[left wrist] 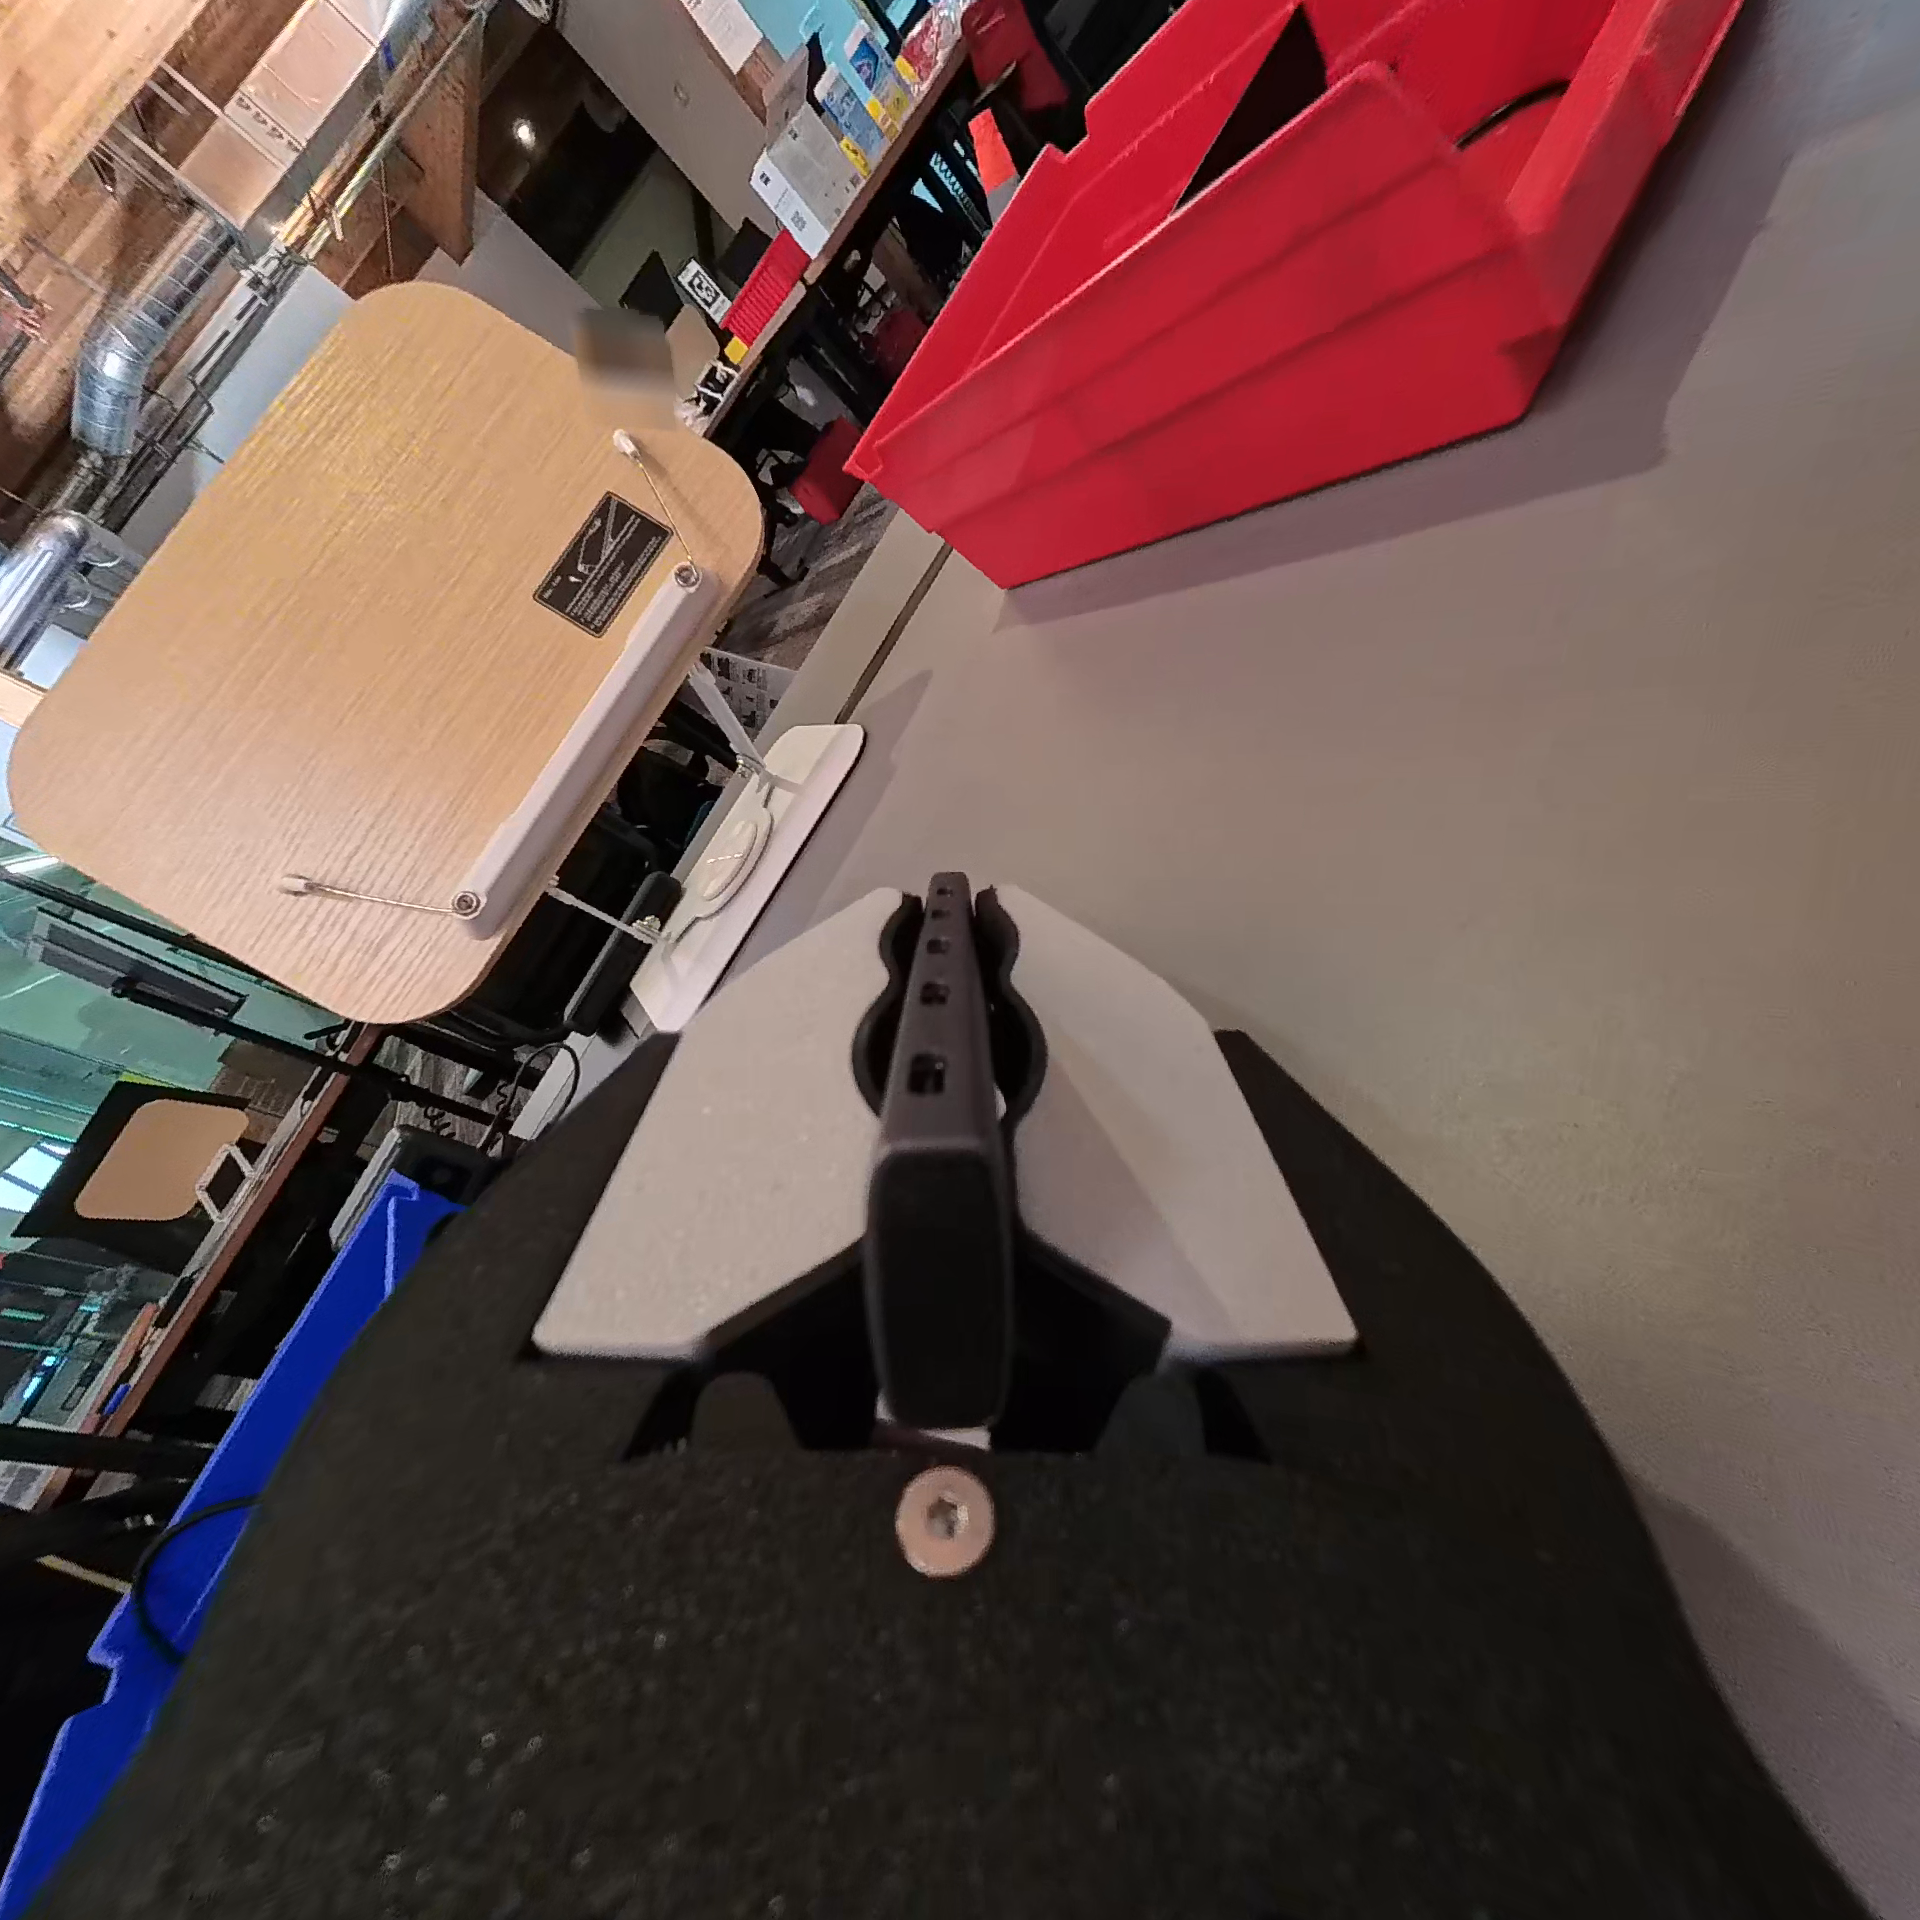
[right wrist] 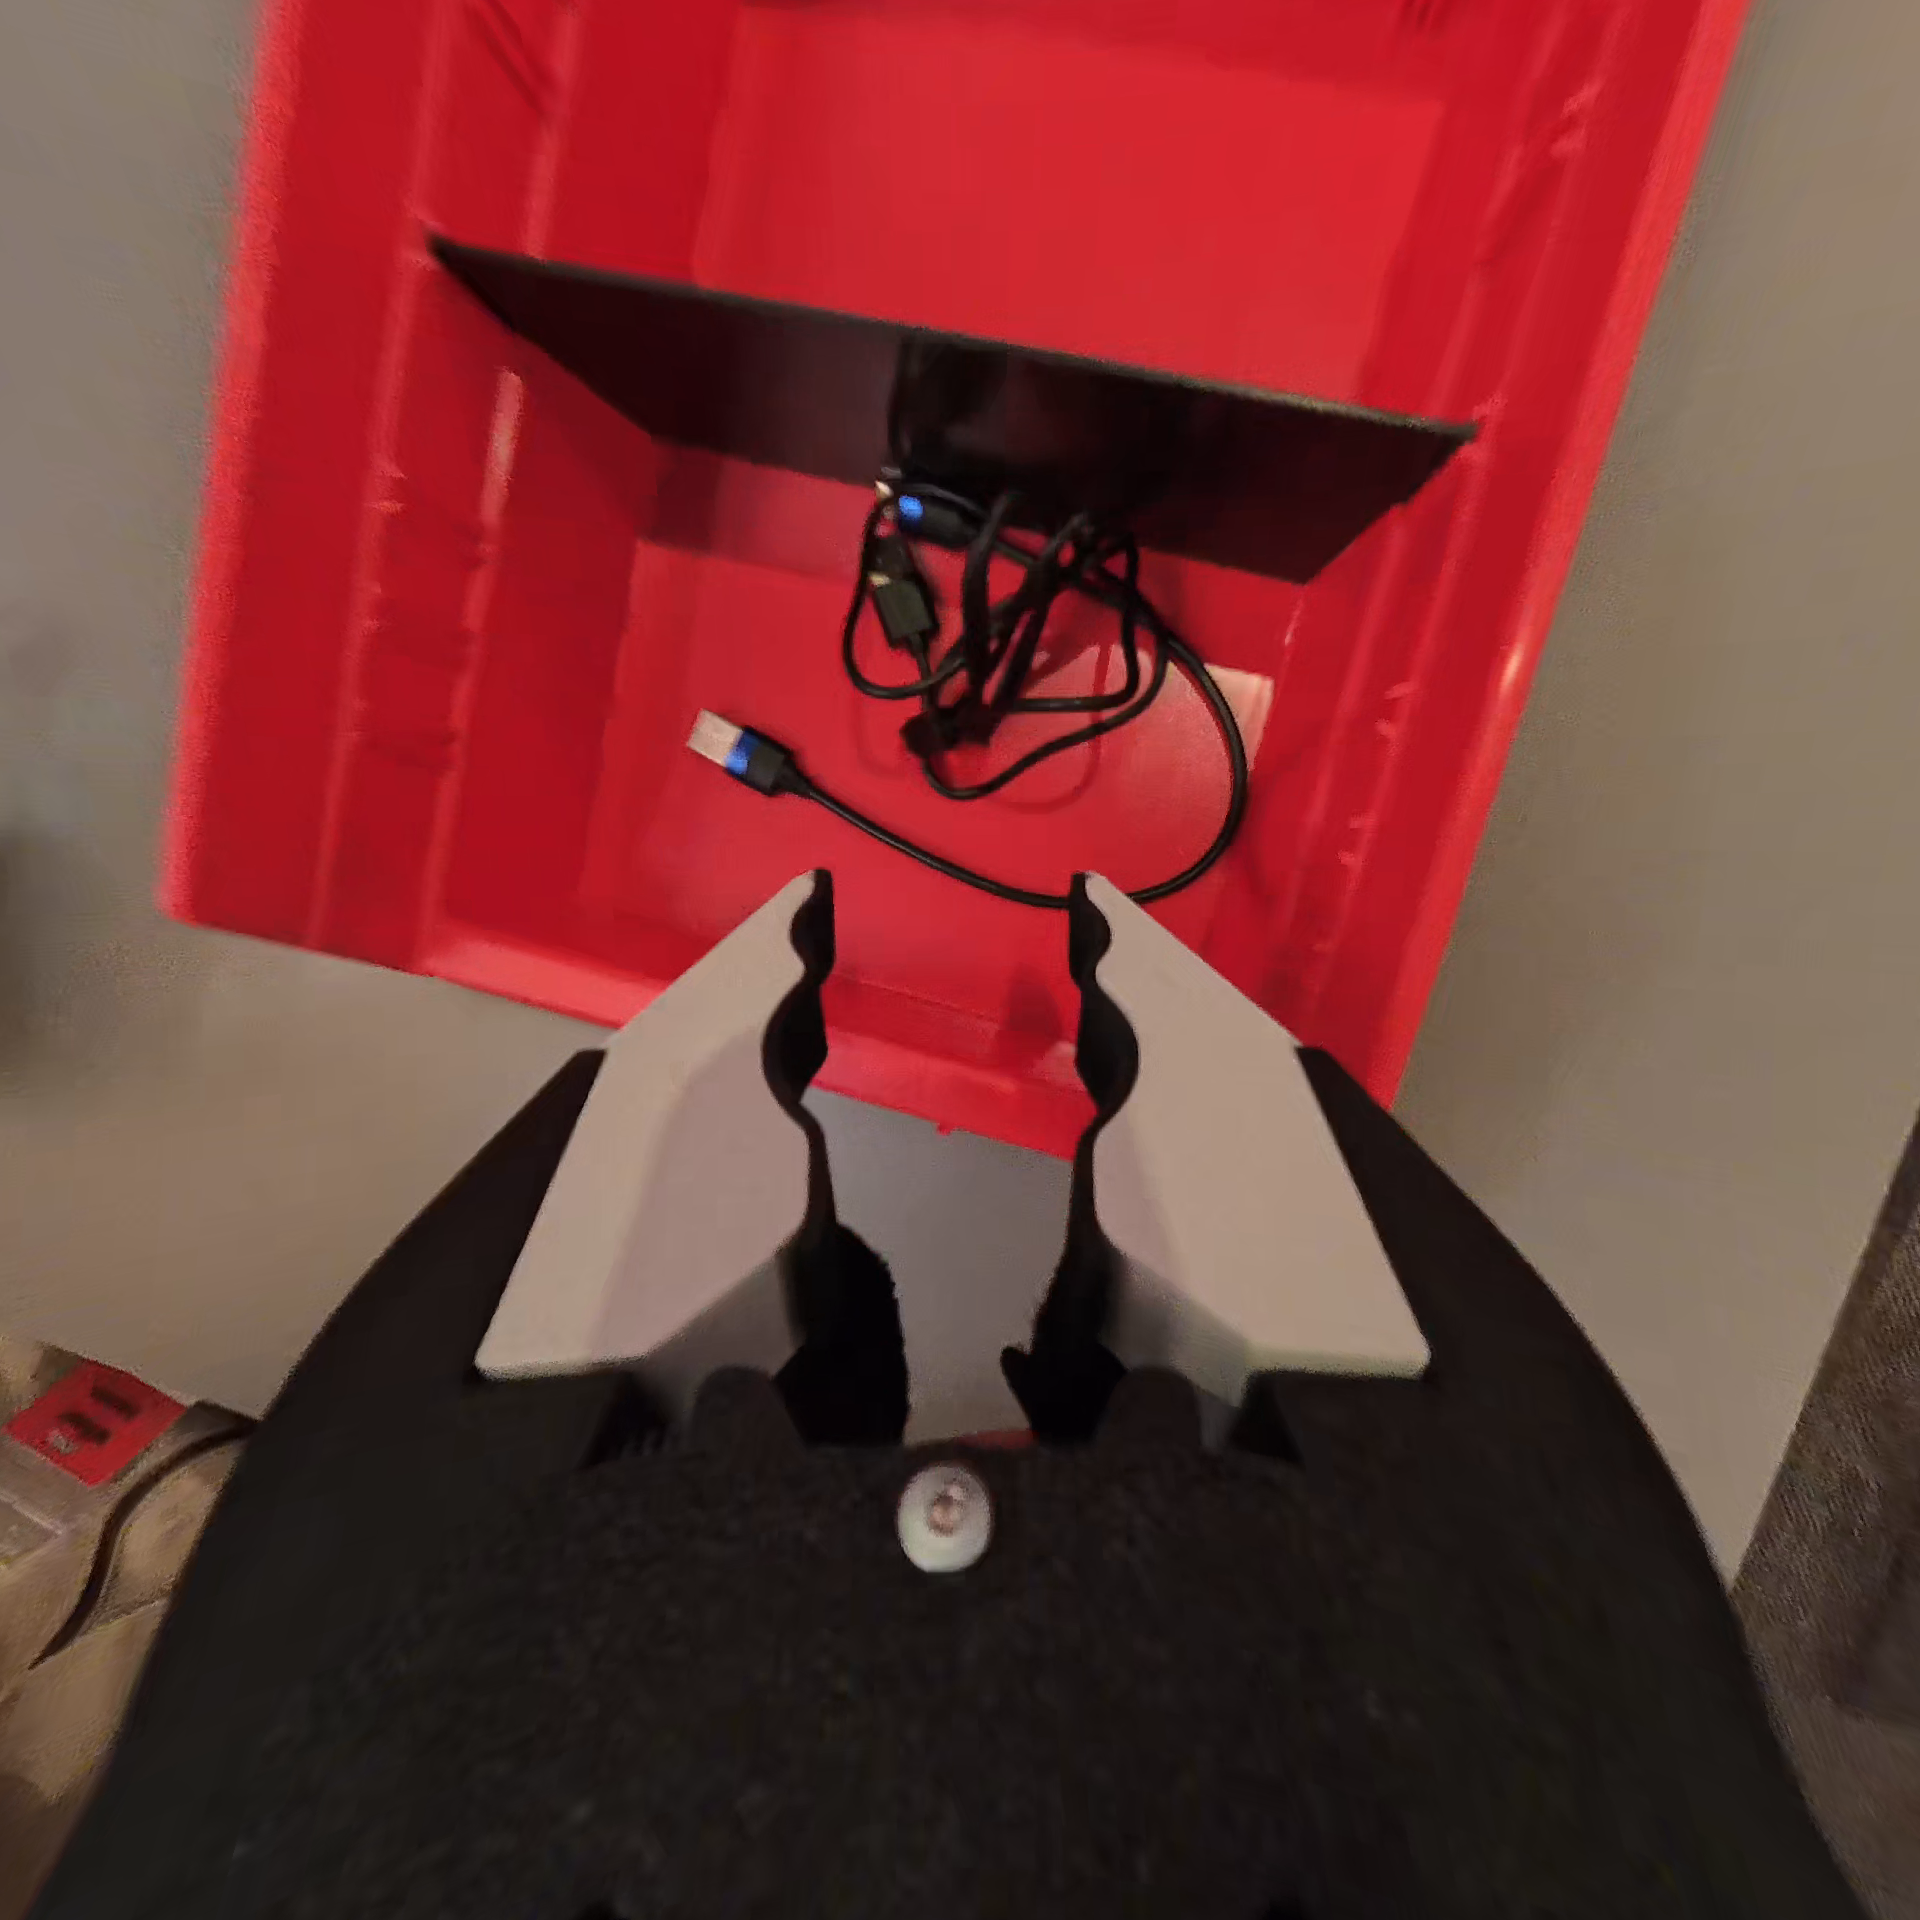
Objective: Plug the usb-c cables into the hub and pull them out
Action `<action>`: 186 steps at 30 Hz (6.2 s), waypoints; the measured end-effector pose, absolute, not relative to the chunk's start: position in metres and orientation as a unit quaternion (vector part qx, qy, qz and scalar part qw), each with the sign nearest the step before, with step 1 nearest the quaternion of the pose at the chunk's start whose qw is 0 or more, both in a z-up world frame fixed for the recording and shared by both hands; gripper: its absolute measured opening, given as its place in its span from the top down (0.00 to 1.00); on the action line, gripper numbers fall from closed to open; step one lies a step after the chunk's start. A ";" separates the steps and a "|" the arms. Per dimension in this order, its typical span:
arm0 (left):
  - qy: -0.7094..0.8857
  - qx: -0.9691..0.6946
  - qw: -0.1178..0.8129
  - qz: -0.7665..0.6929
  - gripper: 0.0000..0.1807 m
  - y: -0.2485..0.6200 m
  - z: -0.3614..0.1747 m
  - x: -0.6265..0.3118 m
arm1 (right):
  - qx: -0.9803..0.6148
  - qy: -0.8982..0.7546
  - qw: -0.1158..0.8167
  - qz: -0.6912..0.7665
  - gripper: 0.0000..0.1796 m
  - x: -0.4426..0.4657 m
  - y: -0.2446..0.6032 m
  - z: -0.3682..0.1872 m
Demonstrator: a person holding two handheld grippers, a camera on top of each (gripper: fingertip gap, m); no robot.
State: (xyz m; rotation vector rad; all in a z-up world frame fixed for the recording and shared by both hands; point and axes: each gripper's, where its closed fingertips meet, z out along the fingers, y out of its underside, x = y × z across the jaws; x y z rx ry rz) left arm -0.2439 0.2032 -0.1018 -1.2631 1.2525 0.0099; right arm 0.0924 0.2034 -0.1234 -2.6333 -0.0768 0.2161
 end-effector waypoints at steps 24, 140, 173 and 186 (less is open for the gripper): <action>0.593 -0.491 0.634 0.069 0.94 0.183 -0.101 -0.224 | -0.731 -0.321 0.409 0.443 0.32 -0.254 0.152 -0.091; 0.523 -0.510 0.676 0.095 0.91 0.198 -0.080 -0.245 | -0.990 0.003 0.133 0.042 0.27 0.072 0.403 -0.166; 0.547 -0.714 0.403 -0.169 0.82 0.154 -0.163 -0.220 | -0.749 -0.124 0.599 0.256 0.48 -0.079 0.141 -0.053; 0.392 -0.809 0.384 -0.212 0.74 0.226 -0.033 -0.339 | -0.760 -0.168 0.568 0.266 0.53 -0.105 0.110 -0.110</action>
